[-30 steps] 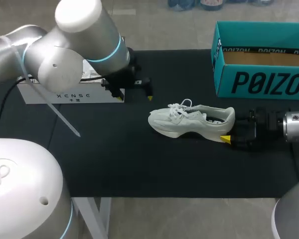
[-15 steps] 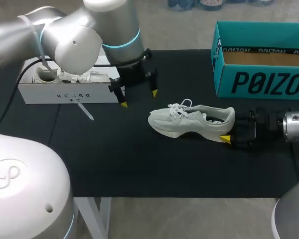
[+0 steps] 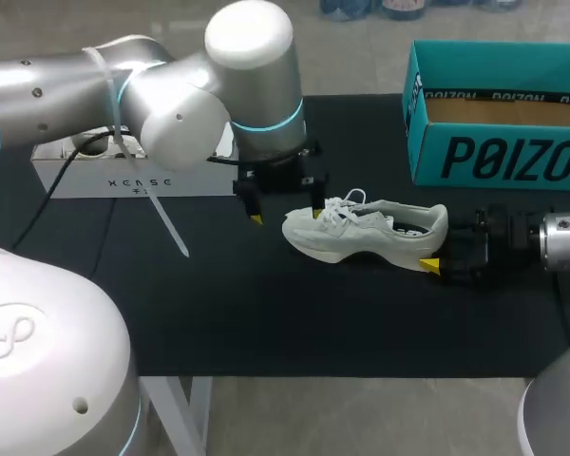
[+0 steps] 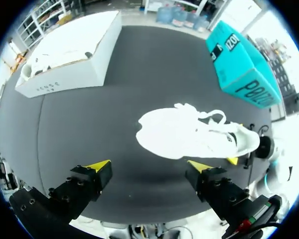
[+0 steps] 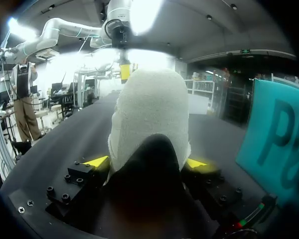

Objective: Take the shoe out of the shoebox, open the shoe tongue, remove and reinsert the insole, then place the shoe into the shoebox

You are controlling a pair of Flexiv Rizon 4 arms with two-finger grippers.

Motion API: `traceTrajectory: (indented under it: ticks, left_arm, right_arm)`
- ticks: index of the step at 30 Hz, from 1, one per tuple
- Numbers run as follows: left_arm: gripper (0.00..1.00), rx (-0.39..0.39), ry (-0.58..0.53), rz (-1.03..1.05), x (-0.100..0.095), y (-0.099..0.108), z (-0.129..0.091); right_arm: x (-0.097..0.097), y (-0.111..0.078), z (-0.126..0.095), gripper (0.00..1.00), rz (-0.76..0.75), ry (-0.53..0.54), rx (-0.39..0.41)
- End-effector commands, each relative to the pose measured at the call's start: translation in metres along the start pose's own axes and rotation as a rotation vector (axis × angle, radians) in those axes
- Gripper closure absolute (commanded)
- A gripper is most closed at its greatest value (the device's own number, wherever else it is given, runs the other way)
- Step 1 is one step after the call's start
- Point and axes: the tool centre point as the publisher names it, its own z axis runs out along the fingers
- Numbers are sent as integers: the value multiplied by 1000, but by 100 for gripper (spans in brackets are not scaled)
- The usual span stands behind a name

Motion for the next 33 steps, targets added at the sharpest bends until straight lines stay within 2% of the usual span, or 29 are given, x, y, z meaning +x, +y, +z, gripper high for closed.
traceTrajectory:
  ticks: [1, 5, 9, 14, 18, 19, 24, 28, 33]
  left_arm:
    - [0, -33, -12, 311, 20, -3, -2]
    - [0, -53, -23, 373, 40, -2, -15]
    - [0, -66, -131, 370, 60, -9, -19]
    - [0, -23, -251, 286, 83, -22, -10]
    - [0, -9, -250, 206, 96, -29, -2]
    - [0, 14, -255, 206, 99, -30, 1]
    - [0, 24, -280, 191, 115, -25, 12]
    - [0, 15, -289, 169, 119, -18, 18]
    - [0, 18, -325, 148, 113, -16, 25]
  right_arm:
    - [1, -3, 2, 100, 0, -3, 1]
    - [1, -3, 2, 100, 0, -3, 1]
    - [1, -3, 2, 100, 0, -3, 1]
    - [1, -3, 2, 100, 0, -3, 1]
    - [1, -3, 2, 100, 0, -3, 1]
    - [1, -3, 2, 100, 0, -3, 1]
    - [1, -3, 2, 100, 0, -3, 1]
    - [1, -3, 2, 100, 0, -3, 1]
    - [1, -3, 2, 100, 0, -3, 1]
